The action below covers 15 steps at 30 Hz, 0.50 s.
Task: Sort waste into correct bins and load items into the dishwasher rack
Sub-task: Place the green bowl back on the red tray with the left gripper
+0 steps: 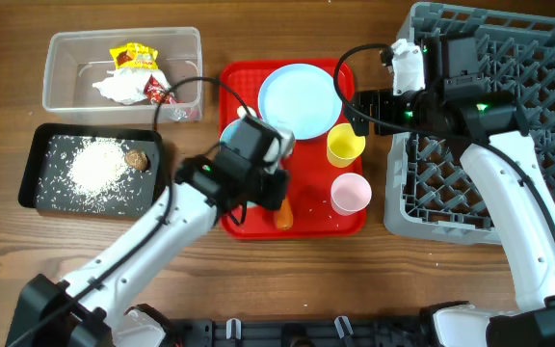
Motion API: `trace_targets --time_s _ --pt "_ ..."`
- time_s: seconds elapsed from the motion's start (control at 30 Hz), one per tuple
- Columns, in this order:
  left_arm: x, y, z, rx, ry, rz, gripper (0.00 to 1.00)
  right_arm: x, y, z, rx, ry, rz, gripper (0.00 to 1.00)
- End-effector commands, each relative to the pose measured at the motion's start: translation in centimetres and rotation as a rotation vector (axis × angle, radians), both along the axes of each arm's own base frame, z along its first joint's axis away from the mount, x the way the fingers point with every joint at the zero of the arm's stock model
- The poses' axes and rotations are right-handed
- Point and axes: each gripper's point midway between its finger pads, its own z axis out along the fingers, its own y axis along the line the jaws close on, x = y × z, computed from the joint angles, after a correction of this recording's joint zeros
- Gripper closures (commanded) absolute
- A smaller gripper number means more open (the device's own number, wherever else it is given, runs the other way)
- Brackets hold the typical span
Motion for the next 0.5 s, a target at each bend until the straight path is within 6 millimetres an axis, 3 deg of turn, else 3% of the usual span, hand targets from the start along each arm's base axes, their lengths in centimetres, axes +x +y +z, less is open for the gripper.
trace_targets --time_s 0.0,0.07,0.2,0.33,0.4,0.47 --pt "-0.3 1.1 -0.8 0.181 -0.082 -0.008 0.96 0.4 -0.1 -0.1 -0.005 0.002 -0.017 0.00" --pt "-1.0 1.5 -2.0 0.250 -0.065 -0.024 0.96 0.3 -0.2 -0.1 -0.006 0.004 -0.017 0.00" --pt "-1.6 1.9 -6.2 0.340 0.023 -0.042 0.96 0.2 -0.2 -0.2 -0.008 0.012 -0.016 0.00" --pt "-1.8 2.1 -8.2 0.377 0.065 -0.048 0.95 0.2 -0.2 -0.2 -0.008 0.012 -0.016 0.00" --pt "-1.9 2.1 -8.2 0.377 0.067 -0.045 0.44 0.2 -0.2 -0.2 -0.007 0.011 -0.017 0.00" --pt "-1.7 2.1 -8.1 0.376 0.065 -0.045 0.35 0.2 -0.2 -0.2 -0.007 0.011 -0.017 0.00"
